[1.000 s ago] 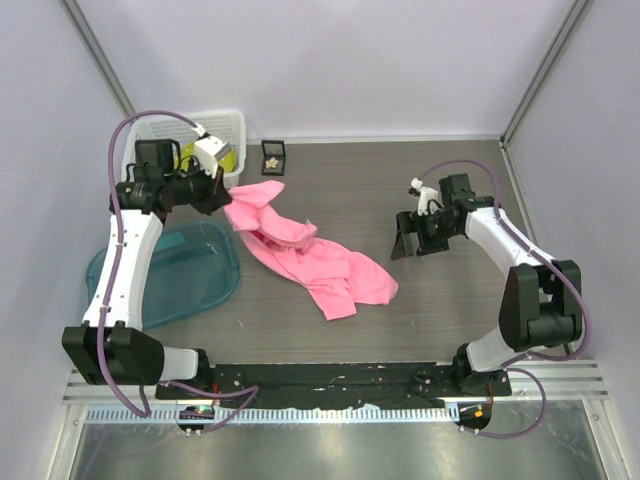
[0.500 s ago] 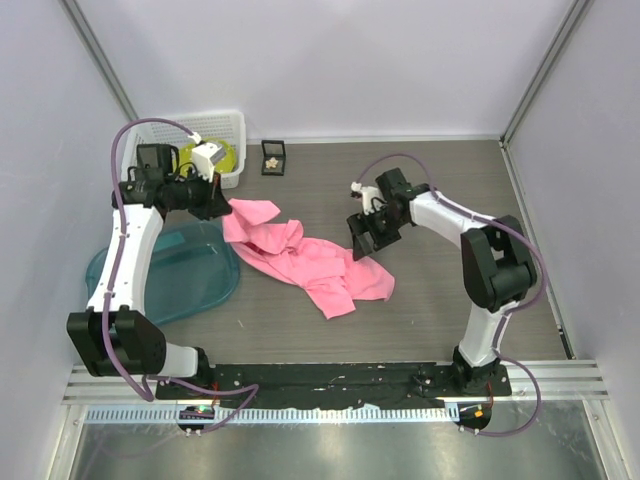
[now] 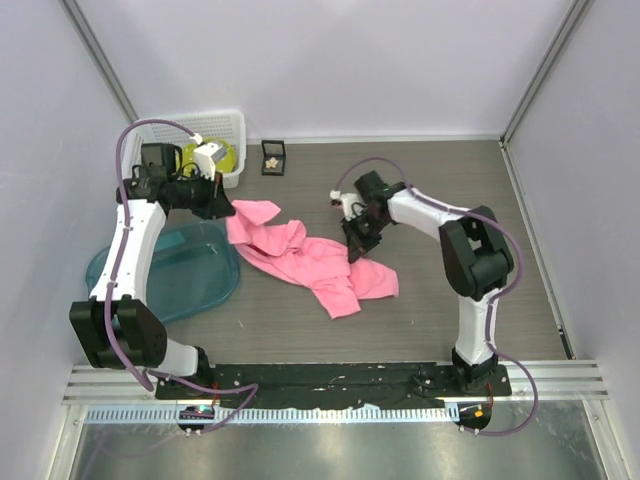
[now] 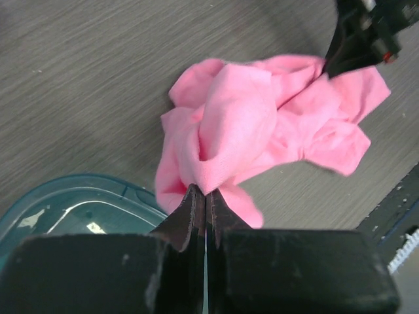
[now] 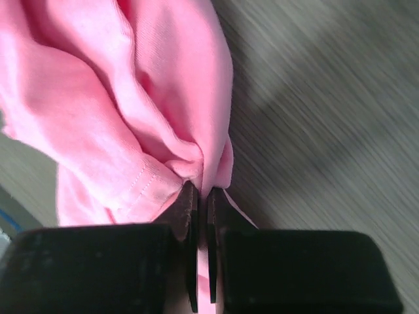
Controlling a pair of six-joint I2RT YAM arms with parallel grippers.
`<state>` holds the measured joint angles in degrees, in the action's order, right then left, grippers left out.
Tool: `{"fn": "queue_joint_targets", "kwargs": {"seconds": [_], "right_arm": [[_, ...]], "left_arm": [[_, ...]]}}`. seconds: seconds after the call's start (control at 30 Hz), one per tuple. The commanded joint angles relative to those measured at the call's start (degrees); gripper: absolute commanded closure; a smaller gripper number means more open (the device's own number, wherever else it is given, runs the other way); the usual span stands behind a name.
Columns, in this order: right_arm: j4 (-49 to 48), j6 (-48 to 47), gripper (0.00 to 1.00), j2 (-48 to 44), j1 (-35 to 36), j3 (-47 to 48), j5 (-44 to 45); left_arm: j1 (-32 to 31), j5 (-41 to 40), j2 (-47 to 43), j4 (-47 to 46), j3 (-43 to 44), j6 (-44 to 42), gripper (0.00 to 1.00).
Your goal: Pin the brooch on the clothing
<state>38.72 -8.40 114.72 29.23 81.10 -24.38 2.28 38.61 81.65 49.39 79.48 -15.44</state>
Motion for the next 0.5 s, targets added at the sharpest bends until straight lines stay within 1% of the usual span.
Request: {"fn": "queue_joint_targets", "kwargs": {"seconds": [0.0,0.03,0.07,0.1,0.13,0.17,0.2,0.23,0.27,0.3,0.37,0.4,0.43,0.47], "right_arm": [[11.9,-8.5,0.99,-12.6,-13.3,3.1,0.0],[13.8,-10.8,0.99,-16.7,-16.3,3.5,0.3],[15.8,-15.5,0.99,-18.3,-18.5,4.1,0.7],[20.1,-18.4,0.99,-20.0,-22.9,4.8,1.2],[22.3,-20.9,0.99,-23.6,-24.4,4.9,1.4],[24.5,-26.1,0.99,-25.2,-25.4,4.7,1.6],[28.6,-28.5,0.99,-27.4,-25.8,2.9,2.4],[30.3,-30.7,0.99,-29.4,-25.7,1.3,2.3],[31.4,-32.6,0.99,-33.5,-25.5,-0.6,2.3],[33.2,-35.6,0.99,-35.2,-24.9,-4.6,2.4],[34.1,-38.3,0.99,-39.8,-21.6,-9.3,5.8],[34.5,-41.1,0.99,-41.0,-20.1,-14.2,7.7],[34.6,-41.9,0.99,-42.3,-16.9,-16.7,11.2],[34.5,-42.5,0.97,-43.2,-15.7,-18.9,13.3]], "left_arm": [[-0.1,3.8,1.1,-1.8,3.0,4.6,1.0],[-0.3,4.4,1.2,-2.4,3.4,5.9,1.0],[-0.7,4.6,1.3,-2.5,3.4,6.4,1.0],[-1.5,4.6,1.4,-2.7,3.4,6.8,1.0],[-1.8,4.7,1.5,-3.2,3.3,7.7,1.0],[-3.1,4.8,1.6,-3.5,2.9,8.0,1.0],[-4.6,4.9,2.1,-3.4,2.5,8.0,1.0],[-5.4,4.0,2.4,-3.6,2.3,8.1,1.0],[-6.1,3.4,2.9,-3.7,1.3,7.7,1.0],[-6.9,3.0,3.3,-3.7,0.9,7.4,1.0],[-7.0,1.3,5.4,-2.7,0.1,5.4,1.0],[-7.0,0.7,6.3,-0.3,0.6,3.6,0.97],[-7.0,0.2,8.2,1.6,1.2,1.4,0.92],[-6.9,-0.1,8.8,3.2,1.5,-0.9,0.83]]}}
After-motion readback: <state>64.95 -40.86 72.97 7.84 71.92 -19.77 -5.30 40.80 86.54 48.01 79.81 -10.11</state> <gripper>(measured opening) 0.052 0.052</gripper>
